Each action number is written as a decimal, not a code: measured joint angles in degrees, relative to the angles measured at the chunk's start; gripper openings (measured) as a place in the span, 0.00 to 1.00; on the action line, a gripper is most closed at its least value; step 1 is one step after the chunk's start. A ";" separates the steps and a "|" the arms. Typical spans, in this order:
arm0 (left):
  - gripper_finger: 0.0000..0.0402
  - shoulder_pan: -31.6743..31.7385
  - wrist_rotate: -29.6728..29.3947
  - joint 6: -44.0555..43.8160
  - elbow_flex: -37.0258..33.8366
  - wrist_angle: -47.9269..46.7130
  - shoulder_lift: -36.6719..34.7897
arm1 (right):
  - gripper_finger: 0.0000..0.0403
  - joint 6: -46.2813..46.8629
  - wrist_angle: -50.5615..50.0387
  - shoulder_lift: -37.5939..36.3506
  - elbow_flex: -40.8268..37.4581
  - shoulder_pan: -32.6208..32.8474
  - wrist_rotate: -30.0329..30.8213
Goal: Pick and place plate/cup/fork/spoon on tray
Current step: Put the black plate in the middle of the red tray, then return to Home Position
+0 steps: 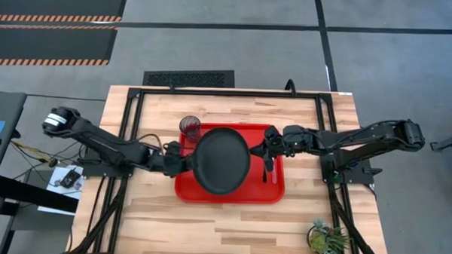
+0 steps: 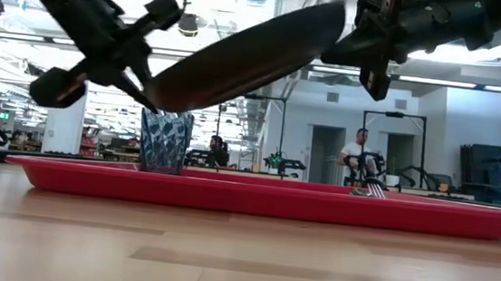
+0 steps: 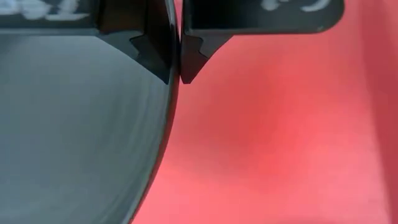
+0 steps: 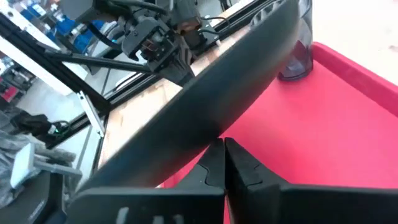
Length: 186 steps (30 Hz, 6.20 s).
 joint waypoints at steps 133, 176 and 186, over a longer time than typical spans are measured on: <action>0.10 4.32 7.03 7.61 11.39 -16.18 11.58 | 0.03 -4.99 -27.20 -13.68 0.02 -0.37 1.70; 0.00 11.06 8.91 71.21 -9.59 -4.08 -39.26 | 0.01 -25.05 -12.76 -14.85 -0.02 -3.69 -1.26; 0.00 10.70 9.77 84.77 -9.53 -0.59 -43.79 | 0.01 -27.73 -3.65 -21.56 -5.69 -4.66 -1.44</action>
